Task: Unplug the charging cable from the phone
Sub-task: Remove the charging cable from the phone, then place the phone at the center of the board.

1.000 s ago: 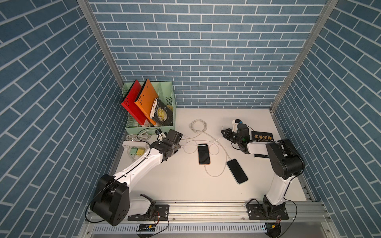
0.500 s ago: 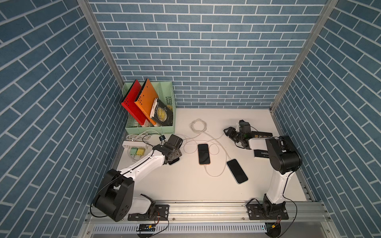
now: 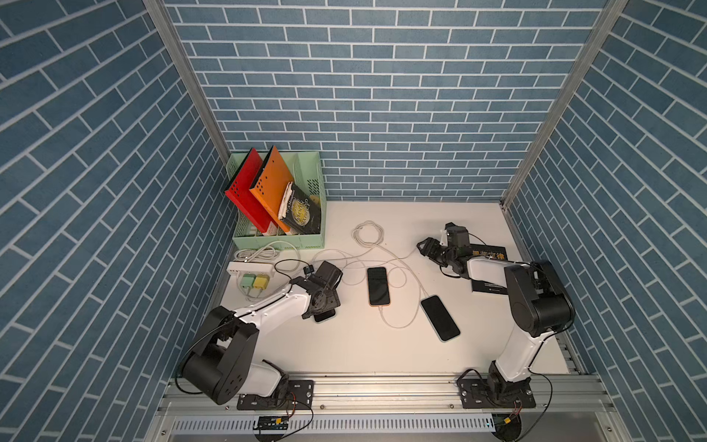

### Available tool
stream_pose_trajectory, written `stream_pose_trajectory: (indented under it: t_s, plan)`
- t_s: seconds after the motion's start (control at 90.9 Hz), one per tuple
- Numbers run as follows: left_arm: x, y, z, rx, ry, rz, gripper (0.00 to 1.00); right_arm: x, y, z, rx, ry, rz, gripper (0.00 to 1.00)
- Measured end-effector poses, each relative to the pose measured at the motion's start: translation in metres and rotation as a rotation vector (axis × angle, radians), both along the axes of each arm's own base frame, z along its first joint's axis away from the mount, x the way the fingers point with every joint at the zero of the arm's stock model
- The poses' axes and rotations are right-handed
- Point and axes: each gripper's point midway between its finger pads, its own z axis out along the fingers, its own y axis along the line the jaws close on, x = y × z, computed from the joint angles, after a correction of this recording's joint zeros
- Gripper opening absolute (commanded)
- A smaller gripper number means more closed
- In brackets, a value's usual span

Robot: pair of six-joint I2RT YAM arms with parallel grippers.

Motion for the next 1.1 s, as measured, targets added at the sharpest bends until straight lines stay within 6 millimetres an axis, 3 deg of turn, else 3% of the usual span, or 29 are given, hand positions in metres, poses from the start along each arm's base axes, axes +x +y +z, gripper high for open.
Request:
stream_pose_trajectory:
  t_s: [0.187,0.583,0.649,0.781,0.891,1.1]
  plan:
    - [-0.008,-0.013,-0.005,0.003,0.019,-0.068,0.28,-0.008,-0.003,0.004,-0.025,-0.004,0.012,0.66]
    - [-0.02,-0.043,-0.013,0.038,0.036,-0.225,0.31,-0.025,-0.005,-0.007,-0.052,0.032,0.028,0.65]
    - [-0.021,-0.045,-0.013,0.04,0.036,-0.237,0.4,-0.026,-0.004,-0.007,-0.052,0.031,0.031,0.65]
    - [-0.021,-0.045,-0.013,0.047,0.035,-0.247,0.8,-0.027,-0.003,-0.007,-0.051,0.032,0.035,0.66]
    - [-0.024,-0.043,-0.014,0.06,0.046,-0.255,0.98,-0.027,-0.002,-0.006,-0.05,0.034,0.037,0.66]
    - [-0.021,-0.043,-0.003,0.079,0.052,-0.254,1.0,-0.03,-0.003,-0.007,-0.062,0.041,0.047,0.71]
